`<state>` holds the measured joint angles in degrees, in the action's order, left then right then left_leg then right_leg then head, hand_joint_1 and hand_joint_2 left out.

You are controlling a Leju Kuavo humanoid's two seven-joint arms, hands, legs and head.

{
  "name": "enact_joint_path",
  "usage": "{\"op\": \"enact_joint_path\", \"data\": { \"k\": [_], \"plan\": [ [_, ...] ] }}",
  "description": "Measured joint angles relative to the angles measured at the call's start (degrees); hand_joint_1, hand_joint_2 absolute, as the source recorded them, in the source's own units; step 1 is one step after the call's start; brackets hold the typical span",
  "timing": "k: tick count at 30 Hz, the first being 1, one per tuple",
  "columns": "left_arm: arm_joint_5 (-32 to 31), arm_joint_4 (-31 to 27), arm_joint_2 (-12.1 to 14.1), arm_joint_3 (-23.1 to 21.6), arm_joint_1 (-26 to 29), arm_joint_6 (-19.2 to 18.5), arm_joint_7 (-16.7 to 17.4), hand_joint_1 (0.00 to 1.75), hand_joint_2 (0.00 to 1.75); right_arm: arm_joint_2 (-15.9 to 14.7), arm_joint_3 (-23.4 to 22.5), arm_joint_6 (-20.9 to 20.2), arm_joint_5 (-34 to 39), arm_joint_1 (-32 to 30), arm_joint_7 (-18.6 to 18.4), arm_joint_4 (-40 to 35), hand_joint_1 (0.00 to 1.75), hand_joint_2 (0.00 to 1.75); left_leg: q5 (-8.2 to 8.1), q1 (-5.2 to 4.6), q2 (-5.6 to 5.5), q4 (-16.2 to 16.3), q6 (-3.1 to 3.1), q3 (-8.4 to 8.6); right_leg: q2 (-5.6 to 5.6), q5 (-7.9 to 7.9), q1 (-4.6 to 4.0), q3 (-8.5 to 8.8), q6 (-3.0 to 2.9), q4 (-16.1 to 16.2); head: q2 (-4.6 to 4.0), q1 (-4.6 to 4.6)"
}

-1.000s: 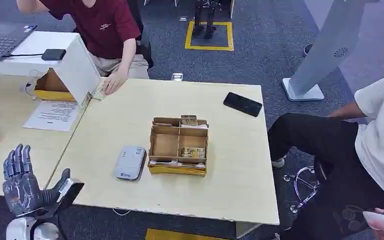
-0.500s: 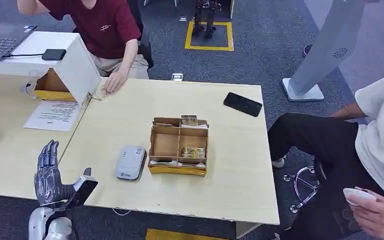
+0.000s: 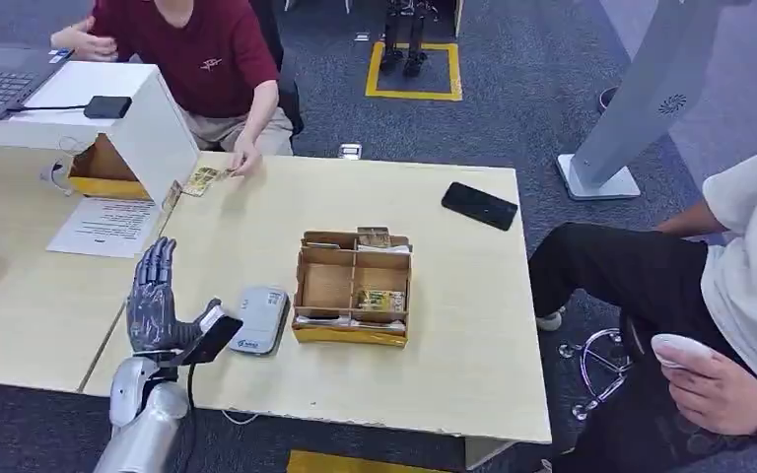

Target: Pass the card to the sensor for recognition and then transmit it.

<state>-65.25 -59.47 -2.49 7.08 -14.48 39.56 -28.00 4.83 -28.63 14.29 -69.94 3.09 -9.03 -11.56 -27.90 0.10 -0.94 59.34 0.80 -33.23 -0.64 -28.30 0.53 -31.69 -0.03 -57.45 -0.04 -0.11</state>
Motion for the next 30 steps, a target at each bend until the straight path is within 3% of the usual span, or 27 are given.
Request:
{"op": "enact_joint_path", "data": {
  "k": [4, 13, 30],
  "plan": [
    [-4.7, 1.8, -0.9, -1.2, -3.2, 0.0, 1.6, 0.00, 1.75, 0.3, 0.1, 0.0, -0.7, 0.1, 0.4, 0.0, 0.00, 0.00, 0.00, 0.00, 0.03, 0.0, 0.00, 0.00, -0.06, 0.02, 0.00, -0.01, 0.00, 0.0, 0.00, 0.00],
    [-10.0, 1.5, -2.7, -0.1, -4.0, 0.1, 0.2, 0.00, 1.75, 0.5, 0.1, -0.3, -2.4, 0.2, -0.4, 0.0, 0.00, 0.00, -0.01, 0.00, 0.03, 0.0, 0.00, -0.01, -0.05, 0.01, 0.00, -0.03, 0.00, 0.0, 0.00, -0.02],
    [-12.9, 0.6, -5.3, 5.7, -4.5, 0.2, -0.7, 0.00, 1.75, 1.3, 0.0, 0.4, -3.5, 0.2, 1.0, 0.0, 0.00, 0.00, 0.00, 0.00, 0.03, 0.0, 0.00, -0.01, -0.04, 0.01, 0.00, -0.02, 0.00, 0.0, 0.00, 0.00]
  ]
}}
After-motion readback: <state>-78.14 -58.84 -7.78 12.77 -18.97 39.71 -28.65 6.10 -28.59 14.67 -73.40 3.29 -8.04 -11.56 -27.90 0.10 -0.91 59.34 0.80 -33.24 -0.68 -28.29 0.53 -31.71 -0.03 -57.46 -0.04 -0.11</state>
